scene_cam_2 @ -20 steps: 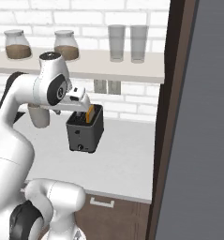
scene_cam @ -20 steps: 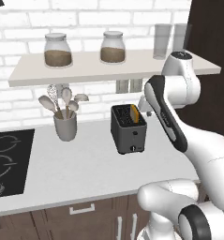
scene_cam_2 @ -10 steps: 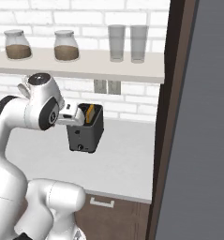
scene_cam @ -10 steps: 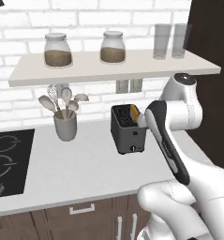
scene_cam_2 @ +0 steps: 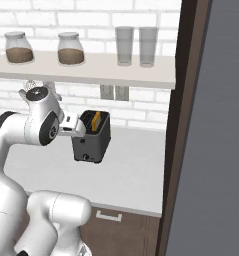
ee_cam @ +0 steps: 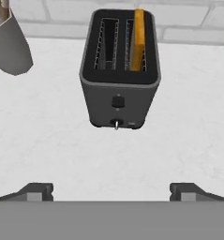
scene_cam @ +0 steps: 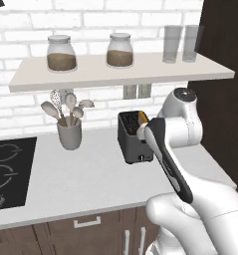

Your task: Start the toaster. Once the lever pops up, take the bread to the plate on the dining counter.

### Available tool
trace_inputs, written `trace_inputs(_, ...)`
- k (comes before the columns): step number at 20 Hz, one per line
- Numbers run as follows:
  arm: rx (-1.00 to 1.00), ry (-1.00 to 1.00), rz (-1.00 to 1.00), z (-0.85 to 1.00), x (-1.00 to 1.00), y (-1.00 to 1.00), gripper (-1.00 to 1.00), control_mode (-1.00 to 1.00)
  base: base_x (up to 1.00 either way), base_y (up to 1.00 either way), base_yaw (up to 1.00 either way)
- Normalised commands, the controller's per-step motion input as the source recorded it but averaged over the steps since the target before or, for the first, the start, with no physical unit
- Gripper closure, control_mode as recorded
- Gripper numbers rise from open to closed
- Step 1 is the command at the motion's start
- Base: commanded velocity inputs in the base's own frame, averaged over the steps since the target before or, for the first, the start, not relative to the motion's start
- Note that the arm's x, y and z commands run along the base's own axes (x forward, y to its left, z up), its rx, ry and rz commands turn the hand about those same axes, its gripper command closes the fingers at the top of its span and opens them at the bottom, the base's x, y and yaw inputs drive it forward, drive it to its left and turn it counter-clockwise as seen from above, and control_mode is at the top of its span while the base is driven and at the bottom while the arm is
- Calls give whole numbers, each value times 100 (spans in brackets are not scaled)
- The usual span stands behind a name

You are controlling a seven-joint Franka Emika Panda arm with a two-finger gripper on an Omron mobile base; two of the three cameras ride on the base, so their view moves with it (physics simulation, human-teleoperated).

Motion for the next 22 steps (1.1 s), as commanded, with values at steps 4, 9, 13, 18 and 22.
trace_inputs(4, 0, 0, 0, -12, 6, 12, 100, -100, 0, 0, 0)
trace_inputs(9, -1, 0, 0, -26, 32, 0, 100, -100, 0, 0, 0)
trace_inputs(13, -3, 0, 0, -19, 41, 0, 100, -100, 0, 0, 0)
trace_inputs(18, 0, 0, 0, -16, 24, -3, 100, -100, 0, 0, 0)
trace_inputs(22, 0, 0, 0, -20, 4, 0, 100, -100, 0, 0, 0)
